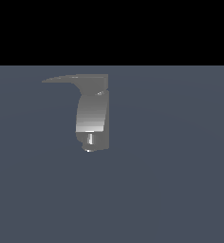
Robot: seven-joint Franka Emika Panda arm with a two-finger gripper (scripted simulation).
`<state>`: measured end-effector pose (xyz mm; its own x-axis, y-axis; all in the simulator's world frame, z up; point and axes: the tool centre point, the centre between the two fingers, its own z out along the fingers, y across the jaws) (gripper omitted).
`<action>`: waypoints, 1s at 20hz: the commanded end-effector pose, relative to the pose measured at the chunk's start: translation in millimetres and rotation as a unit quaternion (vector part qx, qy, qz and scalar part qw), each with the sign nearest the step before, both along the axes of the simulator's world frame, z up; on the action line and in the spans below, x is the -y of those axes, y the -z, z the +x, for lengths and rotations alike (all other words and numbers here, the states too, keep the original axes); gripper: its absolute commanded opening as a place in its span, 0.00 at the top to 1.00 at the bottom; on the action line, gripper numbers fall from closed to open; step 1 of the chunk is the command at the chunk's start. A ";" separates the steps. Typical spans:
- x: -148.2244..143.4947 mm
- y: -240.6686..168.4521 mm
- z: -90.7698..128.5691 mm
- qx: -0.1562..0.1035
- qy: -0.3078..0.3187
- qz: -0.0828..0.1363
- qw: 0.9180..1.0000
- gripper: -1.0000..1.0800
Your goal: Turn on the faucet by rotating a designated handle.
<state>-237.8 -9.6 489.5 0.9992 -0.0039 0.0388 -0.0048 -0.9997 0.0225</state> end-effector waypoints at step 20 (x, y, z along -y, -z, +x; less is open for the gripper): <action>-40.8 27.7 10.5 -0.001 0.091 0.003 0.996 1.00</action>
<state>-229.2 25.3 466.0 0.9868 -0.1579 0.0369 -0.1586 -0.9872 0.0179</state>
